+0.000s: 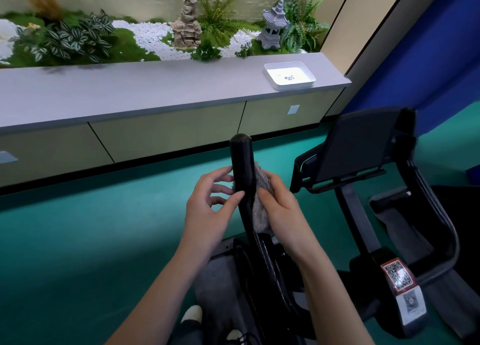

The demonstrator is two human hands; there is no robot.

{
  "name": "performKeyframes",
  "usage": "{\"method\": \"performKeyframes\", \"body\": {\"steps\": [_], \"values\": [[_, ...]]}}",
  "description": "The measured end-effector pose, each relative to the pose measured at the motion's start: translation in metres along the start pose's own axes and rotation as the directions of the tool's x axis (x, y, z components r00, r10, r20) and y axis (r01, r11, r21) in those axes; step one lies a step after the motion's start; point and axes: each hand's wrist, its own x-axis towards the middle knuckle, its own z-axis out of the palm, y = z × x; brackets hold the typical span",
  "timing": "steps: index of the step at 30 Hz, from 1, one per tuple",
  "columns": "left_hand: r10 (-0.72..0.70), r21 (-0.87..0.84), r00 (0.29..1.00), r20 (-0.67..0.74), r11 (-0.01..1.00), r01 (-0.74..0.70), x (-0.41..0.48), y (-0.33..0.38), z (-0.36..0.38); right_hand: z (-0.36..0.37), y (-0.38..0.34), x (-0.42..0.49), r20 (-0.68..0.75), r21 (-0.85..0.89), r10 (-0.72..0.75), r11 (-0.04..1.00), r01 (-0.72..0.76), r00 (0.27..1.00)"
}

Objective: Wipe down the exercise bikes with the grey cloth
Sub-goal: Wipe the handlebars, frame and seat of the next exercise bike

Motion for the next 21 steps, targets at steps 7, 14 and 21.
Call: {"method": "performKeyframes", "body": {"steps": [7, 14, 21], "values": [[-0.036, 0.001, 0.999, -0.015, 0.999, 0.036, -0.002, -0.003, 0.002, -0.004, 0.01, -0.029, -0.14, -0.138, -0.046, 0.99, 0.027, 0.989], [-0.038, -0.011, 0.999, -0.022, 0.999, 0.038, -0.003, 0.001, 0.005, -0.012, 0.007, -0.047, -0.269, -0.104, -0.128, 0.989, 0.103, 0.955], [-0.109, -0.079, 0.992, -0.071, 0.992, 0.103, -0.009, 0.003, 0.012, -0.009, -0.047, -0.016, -0.221, -0.291, -0.516, 0.845, 0.449, 0.828]]}}
